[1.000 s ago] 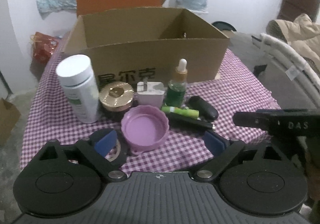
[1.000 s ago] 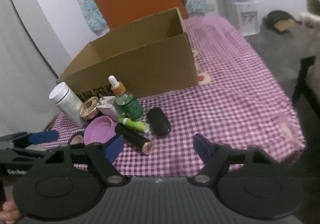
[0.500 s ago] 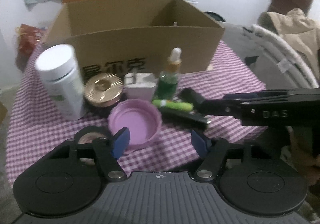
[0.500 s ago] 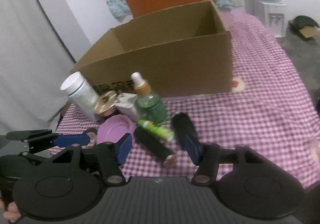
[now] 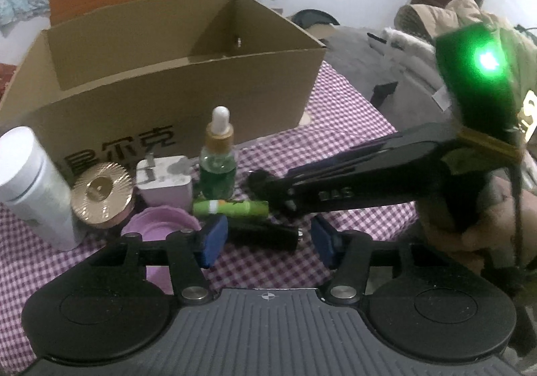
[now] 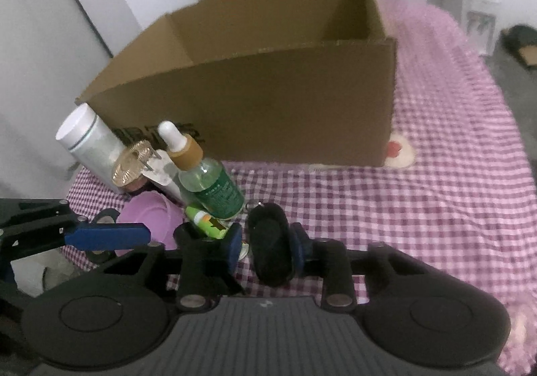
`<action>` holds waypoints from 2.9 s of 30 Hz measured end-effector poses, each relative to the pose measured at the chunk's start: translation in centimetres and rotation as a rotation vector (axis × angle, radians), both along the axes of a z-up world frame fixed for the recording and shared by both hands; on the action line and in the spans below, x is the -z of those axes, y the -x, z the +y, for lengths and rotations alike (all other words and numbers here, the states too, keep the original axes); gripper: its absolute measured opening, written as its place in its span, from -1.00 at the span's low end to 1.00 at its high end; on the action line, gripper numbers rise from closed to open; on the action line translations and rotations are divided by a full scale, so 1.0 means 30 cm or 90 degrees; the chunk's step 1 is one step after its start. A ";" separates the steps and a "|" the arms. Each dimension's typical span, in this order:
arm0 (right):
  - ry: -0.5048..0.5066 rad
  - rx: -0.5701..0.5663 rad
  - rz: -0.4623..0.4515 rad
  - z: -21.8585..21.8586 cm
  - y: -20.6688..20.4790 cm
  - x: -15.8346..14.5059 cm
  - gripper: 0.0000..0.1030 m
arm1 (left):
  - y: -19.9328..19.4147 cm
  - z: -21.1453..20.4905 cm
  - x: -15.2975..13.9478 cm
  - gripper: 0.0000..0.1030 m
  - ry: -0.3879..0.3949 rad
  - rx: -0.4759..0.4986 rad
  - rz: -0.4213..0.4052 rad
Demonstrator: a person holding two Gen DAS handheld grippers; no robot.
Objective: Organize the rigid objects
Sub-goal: 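Reach the right gripper to the black oval case and grasp it, then carry the black case into the cardboard box and open the right gripper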
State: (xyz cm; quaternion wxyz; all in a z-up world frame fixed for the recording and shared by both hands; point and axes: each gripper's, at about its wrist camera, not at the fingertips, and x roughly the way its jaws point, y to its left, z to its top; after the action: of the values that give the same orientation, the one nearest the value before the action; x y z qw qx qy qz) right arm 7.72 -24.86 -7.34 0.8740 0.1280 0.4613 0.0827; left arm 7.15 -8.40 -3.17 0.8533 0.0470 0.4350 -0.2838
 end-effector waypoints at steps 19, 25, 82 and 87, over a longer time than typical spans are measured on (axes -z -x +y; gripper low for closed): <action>-0.133 0.126 0.044 -0.189 0.145 0.042 -0.56 | -0.068 -0.213 0.070 0.08 -0.021 0.140 0.050; -0.220 0.158 0.052 -0.257 0.160 0.075 -0.58 | -0.099 -0.277 0.116 0.08 -0.059 0.159 0.079; -0.307 -0.054 0.076 0.117 -0.849 -0.309 -0.64 | -0.690 0.227 -0.250 -0.36 -0.112 -0.175 0.037; -0.327 -0.021 0.131 0.132 -0.974 -0.193 -0.65 | -0.744 0.228 -0.208 -0.31 -0.167 -0.198 0.042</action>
State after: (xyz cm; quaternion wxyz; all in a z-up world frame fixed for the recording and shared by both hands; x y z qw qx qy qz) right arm 36.95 -20.90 -1.55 0.7601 0.3453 0.5137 0.1977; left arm 29.48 -1.55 3.07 0.8585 0.0807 0.4982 -0.0906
